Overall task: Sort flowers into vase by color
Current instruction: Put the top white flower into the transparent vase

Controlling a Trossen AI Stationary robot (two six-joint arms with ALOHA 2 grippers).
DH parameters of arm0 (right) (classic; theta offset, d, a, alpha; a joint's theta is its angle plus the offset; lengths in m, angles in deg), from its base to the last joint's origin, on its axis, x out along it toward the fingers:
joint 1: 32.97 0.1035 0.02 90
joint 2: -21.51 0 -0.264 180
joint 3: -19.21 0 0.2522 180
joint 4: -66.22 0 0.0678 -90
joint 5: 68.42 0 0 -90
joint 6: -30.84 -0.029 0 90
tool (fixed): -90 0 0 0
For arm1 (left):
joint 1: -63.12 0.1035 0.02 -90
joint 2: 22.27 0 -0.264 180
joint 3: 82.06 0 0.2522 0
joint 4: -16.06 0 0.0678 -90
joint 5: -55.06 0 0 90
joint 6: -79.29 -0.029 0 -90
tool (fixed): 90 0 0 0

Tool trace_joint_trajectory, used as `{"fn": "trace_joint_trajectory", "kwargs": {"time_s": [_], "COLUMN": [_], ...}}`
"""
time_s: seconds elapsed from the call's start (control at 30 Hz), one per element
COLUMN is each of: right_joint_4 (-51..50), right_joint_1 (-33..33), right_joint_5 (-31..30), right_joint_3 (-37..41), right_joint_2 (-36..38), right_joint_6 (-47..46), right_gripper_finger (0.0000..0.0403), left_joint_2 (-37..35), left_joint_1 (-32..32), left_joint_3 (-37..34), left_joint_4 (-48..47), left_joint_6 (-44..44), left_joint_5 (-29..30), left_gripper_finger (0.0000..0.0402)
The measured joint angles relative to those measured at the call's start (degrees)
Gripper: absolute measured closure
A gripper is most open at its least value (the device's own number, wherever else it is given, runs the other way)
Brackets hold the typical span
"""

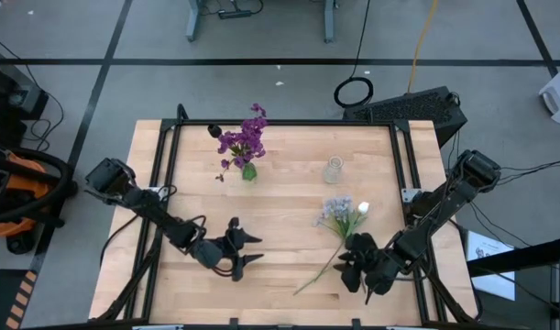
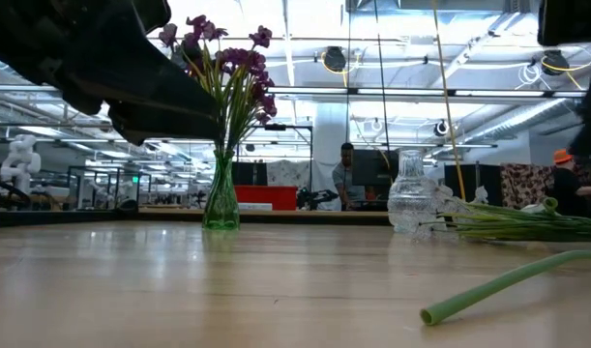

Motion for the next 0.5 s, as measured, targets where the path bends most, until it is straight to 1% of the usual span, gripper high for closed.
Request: {"fn": "trace_joint_trajectory", "kwargs": {"time_s": [0.1, 0.23, 0.4, 0.5], "right_joint_4": [-5.13, -9.74, -10.0, -10.0], "right_joint_1": [0.0, -0.19, -0.31, -0.26], "right_joint_5": [0.03, -2.3, -7.45, -9.44], "right_joint_3": [0.0, 0.0, 0.02, 0.02], "right_joint_2": [0.0, -0.15, -0.4, -0.98], "right_joint_6": [-5.89, -12.21, -14.16, -15.5], "right_gripper_finger": [0.0232, 0.0232, 0.0232, 0.0232], "left_joint_2": [0.0, 0.0, 0.0, 0.0], "left_joint_1": [-0.39, -0.37, -0.37, -0.37], "left_joint_3": [0.0, 0.0, 0.0, 0.0], "left_joint_4": [0.0, -0.01, -0.02, -0.04], "left_joint_6": [0.02, 0.02, 0.01, 0.02], "left_joint_5": [0.13, 0.34, 0.44, 0.44], "left_gripper_finger": [0.018, 0.018, 0.018, 0.018]}}
